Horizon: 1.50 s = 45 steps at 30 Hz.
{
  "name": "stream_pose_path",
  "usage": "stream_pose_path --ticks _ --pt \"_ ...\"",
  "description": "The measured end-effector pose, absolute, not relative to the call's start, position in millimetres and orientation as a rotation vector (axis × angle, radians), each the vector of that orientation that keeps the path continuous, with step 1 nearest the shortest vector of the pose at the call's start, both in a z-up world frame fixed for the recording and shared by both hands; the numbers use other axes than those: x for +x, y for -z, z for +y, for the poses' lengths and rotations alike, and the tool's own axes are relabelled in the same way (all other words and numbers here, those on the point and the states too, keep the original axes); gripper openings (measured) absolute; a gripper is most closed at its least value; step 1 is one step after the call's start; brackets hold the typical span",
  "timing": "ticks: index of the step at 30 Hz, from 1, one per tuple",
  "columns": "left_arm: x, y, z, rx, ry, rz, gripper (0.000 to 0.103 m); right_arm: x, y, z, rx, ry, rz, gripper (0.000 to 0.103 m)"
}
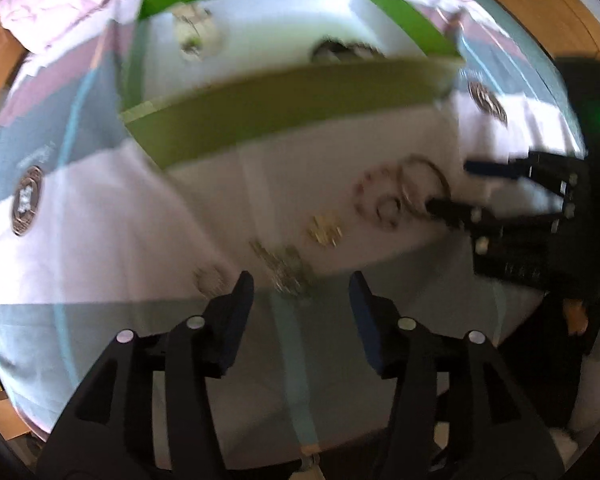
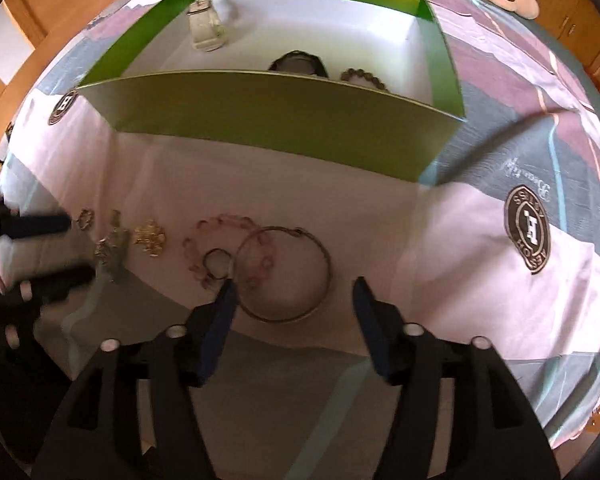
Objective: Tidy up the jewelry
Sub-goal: 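Move both open grippers back over the remaining jewelry, then lower the right gripper onto the pink bead bracelet and close it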
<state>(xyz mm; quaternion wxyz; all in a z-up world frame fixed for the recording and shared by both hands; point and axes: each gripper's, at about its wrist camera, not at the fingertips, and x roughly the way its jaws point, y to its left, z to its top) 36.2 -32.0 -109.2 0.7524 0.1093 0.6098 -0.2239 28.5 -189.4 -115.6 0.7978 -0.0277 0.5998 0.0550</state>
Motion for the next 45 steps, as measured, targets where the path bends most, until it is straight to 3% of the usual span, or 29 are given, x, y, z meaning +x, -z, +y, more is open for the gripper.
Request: stream_pose_path --ticks 3,8,13,17,25,33,45 --pt "33.5 129.3 -33.8 0.282 0.453 1.367 0.050 28.2 114.3 -192.2 -0.050 -0.103 1.290 0.062" --pt "44.7 141.2 -28.0 0.267 0.386 1.366 0.021 32.7 112.3 -188.1 -0.051 -0.105 1.282 0.062" --pt "62.6 131.8 -11.3 0.202 0.272 1.298 0.021 30.4 110.4 -194.6 -0.047 -0.065 1.268 0.062" --pt "62.7 124.1 -6.0 0.160 0.299 1.285 0.021 33.6 107.7 -193.7 -0.034 -0.117 1.254 0.062" --pt "64.7 128.8 -13.8 0.176 0.285 1.295 0.033 28.9 127.6 -176.0 -0.201 -0.089 1.314 0.062" --pt "71.7 125.2 -2.4 0.166 0.270 1.288 0.040 38.0 105.5 -204.7 -0.072 0.003 1.198 0.062" --pt "72.3 123.1 0.6 0.170 0.263 1.285 0.050 29.6 129.4 -154.2 -0.133 -0.246 1.297 0.061"
